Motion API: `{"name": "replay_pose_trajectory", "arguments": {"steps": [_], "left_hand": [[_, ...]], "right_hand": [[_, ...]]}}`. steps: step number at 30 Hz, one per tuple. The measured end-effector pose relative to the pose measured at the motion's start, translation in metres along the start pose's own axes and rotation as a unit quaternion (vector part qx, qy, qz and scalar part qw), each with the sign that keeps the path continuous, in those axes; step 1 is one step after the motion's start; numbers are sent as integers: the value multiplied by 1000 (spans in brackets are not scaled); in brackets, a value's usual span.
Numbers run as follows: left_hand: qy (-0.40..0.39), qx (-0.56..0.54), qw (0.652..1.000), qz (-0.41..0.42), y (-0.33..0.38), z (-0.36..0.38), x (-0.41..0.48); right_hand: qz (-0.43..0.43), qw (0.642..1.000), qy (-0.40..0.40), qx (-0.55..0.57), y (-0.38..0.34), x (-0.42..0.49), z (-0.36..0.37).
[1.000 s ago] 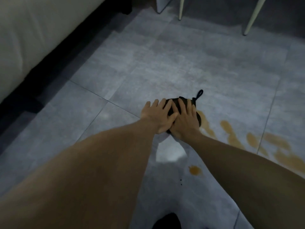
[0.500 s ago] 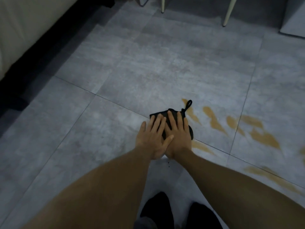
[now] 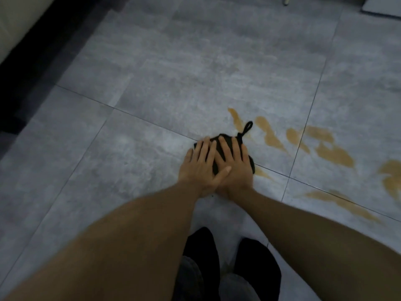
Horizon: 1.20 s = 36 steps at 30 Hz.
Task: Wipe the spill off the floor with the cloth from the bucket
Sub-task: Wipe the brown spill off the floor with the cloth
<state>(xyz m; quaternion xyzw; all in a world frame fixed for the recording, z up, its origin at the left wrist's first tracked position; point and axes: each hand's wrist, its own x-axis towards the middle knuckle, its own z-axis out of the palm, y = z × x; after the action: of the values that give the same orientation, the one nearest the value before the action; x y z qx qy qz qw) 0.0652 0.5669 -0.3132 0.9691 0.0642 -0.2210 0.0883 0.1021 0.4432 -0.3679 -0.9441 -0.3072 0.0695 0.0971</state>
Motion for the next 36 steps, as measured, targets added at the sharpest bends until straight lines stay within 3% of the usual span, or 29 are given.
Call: {"name": "replay_pose_trajectory", "arguments": {"steps": [3, 12, 20, 29, 36], "left_hand": [[2, 19, 1000, -24, 5, -21, 48], [-2, 8, 1000, 0, 20, -66, 146], [-17, 72, 996, 42, 28, -35, 76], [-34, 18, 996, 82, 73, 31, -39], [-14, 7, 996, 85, 79, 22, -5]], "right_hand": [[15, 998, -49, -38, 22, 53, -11], [55, 994, -58, -77, 74, 133, -40], [62, 997, -38, -29, 55, 50, -33], [69, 998, 9, -1, 44, -96, -11], [79, 996, 27, -6, 61, -71, -17]]}}
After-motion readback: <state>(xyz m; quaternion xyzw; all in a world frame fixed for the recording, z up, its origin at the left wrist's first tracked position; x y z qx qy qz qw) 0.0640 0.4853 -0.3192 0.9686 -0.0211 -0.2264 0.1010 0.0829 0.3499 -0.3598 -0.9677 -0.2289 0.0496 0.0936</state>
